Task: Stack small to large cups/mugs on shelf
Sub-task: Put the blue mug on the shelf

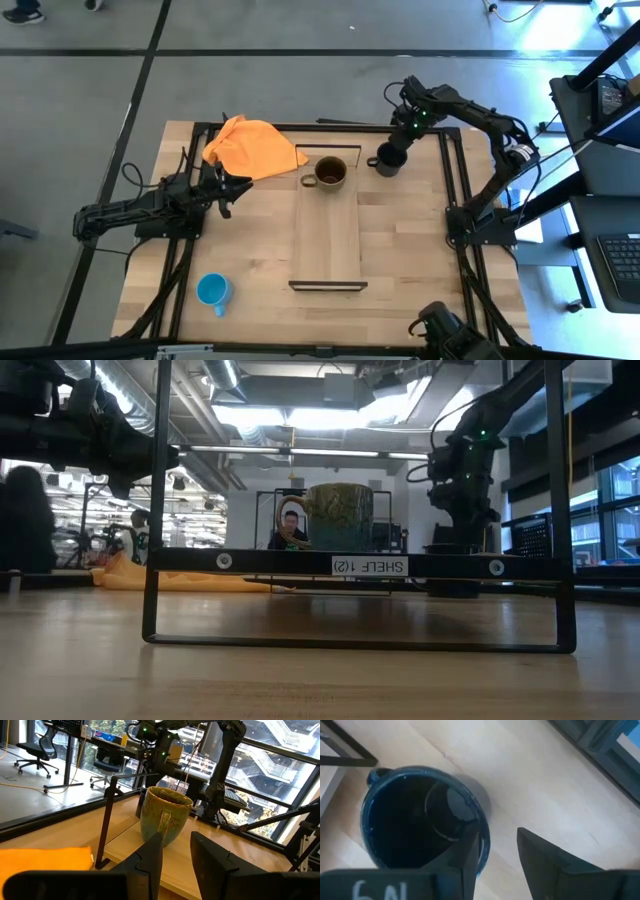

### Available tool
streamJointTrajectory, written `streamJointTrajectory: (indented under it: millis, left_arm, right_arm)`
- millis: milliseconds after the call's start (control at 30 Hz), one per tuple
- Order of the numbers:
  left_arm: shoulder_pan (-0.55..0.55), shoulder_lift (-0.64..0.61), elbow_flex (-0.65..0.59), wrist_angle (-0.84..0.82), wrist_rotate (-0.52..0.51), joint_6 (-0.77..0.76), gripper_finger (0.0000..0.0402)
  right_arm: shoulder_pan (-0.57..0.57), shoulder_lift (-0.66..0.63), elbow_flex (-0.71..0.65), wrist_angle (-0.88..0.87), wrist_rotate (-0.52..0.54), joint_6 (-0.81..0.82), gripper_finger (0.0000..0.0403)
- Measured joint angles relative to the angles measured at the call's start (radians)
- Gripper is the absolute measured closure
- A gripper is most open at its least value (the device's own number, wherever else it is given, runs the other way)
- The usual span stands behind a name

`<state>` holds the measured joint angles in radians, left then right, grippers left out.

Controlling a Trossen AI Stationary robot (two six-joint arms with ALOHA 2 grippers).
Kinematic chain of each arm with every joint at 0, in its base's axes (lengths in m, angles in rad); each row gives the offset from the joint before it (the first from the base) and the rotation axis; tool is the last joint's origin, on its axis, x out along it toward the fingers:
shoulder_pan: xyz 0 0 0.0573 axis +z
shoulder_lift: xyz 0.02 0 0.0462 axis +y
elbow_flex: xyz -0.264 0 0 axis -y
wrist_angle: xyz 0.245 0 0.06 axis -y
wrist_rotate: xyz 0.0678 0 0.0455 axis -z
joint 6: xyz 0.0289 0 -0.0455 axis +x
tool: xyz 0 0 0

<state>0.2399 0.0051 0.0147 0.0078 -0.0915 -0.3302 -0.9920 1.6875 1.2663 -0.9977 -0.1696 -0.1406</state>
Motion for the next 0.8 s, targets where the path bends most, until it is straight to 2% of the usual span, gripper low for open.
streamJointTrajectory:
  millis: [200,600,800]
  left_arm:
    - [0.000,0.000,0.000,0.000,0.000,0.000,0.0308]
    - [0.000,0.000,0.000,0.000,0.000,0.000,0.0308]
    - [0.000,0.000,0.000,0.000,0.000,0.000,0.0308]
  right_arm:
    - [0.000,0.033,0.000,0.038,0.000,0.001,0.0267]
    - [0.010,0.068,0.000,-0.019,-0.018,0.032,0.0269]
    - [0.035,0.068,0.000,-0.077,-0.018,0.034,0.0312]
